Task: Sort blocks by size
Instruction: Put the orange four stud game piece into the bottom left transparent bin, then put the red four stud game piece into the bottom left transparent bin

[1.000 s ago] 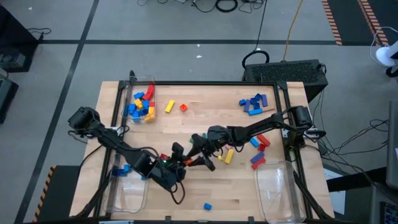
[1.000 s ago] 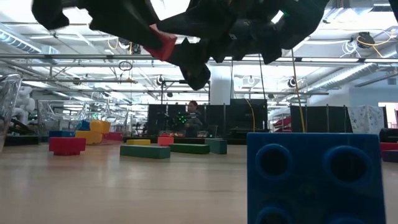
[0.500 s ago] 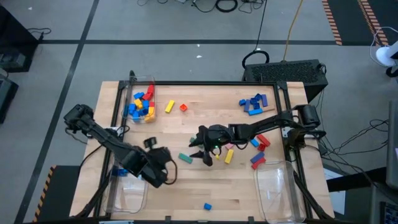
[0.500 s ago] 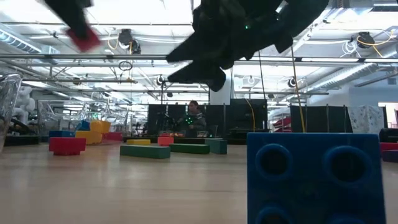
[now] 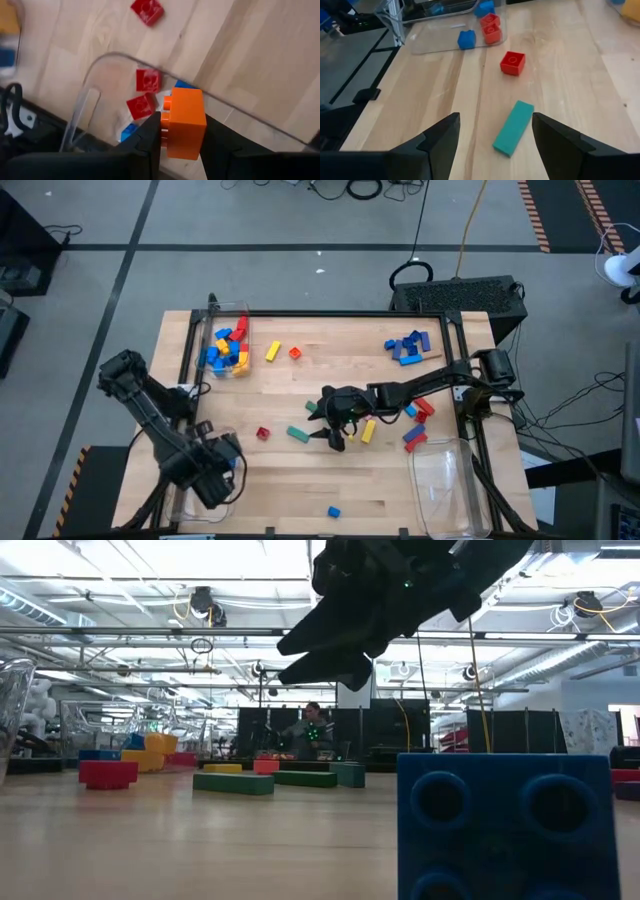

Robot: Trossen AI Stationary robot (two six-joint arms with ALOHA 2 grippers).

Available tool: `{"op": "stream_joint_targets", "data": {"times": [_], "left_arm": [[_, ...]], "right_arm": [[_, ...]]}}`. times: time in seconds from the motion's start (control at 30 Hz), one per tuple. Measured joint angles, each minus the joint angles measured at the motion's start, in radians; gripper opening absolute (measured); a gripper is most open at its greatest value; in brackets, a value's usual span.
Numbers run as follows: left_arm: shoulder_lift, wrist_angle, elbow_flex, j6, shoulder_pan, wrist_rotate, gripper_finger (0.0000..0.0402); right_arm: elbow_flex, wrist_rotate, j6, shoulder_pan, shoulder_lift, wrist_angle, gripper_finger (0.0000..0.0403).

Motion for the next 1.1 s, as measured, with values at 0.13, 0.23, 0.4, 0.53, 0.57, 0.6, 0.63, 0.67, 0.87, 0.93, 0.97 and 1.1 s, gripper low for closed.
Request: {"op": "stream_joint_targets", "data": {"times": [0.13, 0.23, 0.4, 0.53, 0.57, 0.6, 0.63, 0.67, 0.87, 0.93, 0.97, 1.1], "left_arm": [[0.0, -0.001, -0.043, -0.052, -0.033, 0.004, 0.0105], [0.001, -0.001, -0.079, -0.099, -0.049, 0.008, 0.0115], [0.002, -0.002, -0.118, -0.161, -0.06, 0.014, 0.017], [0.001, -0.007, -0.12, -0.15, -0.06, 0.015, 0.0221], [0.001, -0.021, -0.12, -0.143, -0.06, 0.016, 0.0231], [0.001, -0.039, -0.12, -0.136, -0.06, 0.022, 0.0238], [0.001, -0.059, -0.12, -0.134, -0.06, 0.029, 0.0243], [0.001, -0.079, -0.12, -0.134, -0.059, 0.031, 0.0245], [-0.009, -0.078, -0.12, -0.134, -0.058, -0.023, 0.0249], [-0.009, -0.078, -0.12, -0.134, -0.058, -0.024, 0.0249], [-0.009, -0.076, -0.12, -0.134, -0.058, -0.024, 0.0249], [-0.01, -0.077, -0.119, -0.134, -0.058, -0.026, 0.0249]], "right_arm": [[0.0, 0.001, -0.005, -0.001, 0.009, 0.002, 0.0235], [0.0, 0.01, -0.023, -0.002, 0.038, 0.001, 0.0235], [0.0, 0.002, -0.02, -0.002, 0.124, 0.108, 0.0235], [0.002, 0.001, -0.019, -0.001, 0.2, 0.267, 0.0235], [0.017, 0.0, -0.019, -0.001, 0.22, 0.272, 0.0235], [0.039, 0.001, -0.021, -0.001, 0.241, 0.275, 0.0235], [0.061, 0.0, -0.025, -0.001, 0.261, 0.269, 0.0235], [0.089, 0.0, -0.029, 0.0, 0.282, 0.254, 0.0235], [0.353, 0.082, -0.067, 0.015, 0.437, 0.026, 0.0235], [0.434, 0.137, -0.077, 0.016, 0.478, -0.078, 0.0235], [0.461, 0.154, -0.079, 0.015, 0.493, -0.105, 0.0235], [0.523, 0.164, -0.07, 0.013, 0.541, -0.118, 0.0235]]}}
